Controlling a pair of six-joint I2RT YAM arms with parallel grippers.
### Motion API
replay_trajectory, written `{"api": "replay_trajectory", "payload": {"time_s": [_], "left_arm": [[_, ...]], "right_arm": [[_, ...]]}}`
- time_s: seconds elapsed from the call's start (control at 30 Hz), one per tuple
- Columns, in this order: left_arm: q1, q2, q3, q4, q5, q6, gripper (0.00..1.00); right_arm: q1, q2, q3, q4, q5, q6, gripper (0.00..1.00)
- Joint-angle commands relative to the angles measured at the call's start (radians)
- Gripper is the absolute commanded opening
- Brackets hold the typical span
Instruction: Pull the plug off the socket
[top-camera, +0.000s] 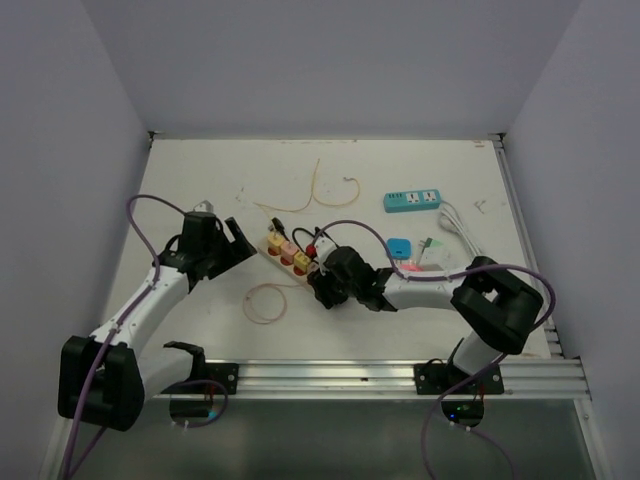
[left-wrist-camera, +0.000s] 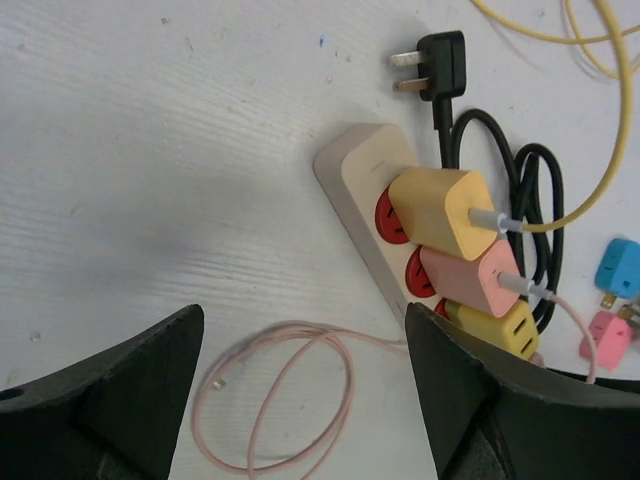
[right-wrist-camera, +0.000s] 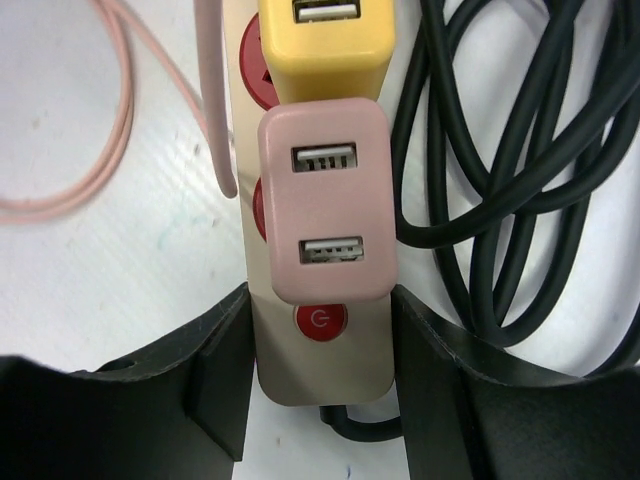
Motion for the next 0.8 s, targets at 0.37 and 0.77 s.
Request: {"api": "replay_trajectory", "payload": {"time_s": [0.37, 0.77], "left_arm": [[-0.23, 0.167, 0.292, -0.087, -0.17, -0.274, 0.85], [-0.301, 0.367, 0.365, -0.097, -0.222, -0.309, 0.78]], "right_arm": [[0.085, -0.082, -0.026, -0.149, 0.174, 0.065, 0.0], [0.086, -0.088, -0.046, -0.127, 0.177, 0.066, 0.0]]}}
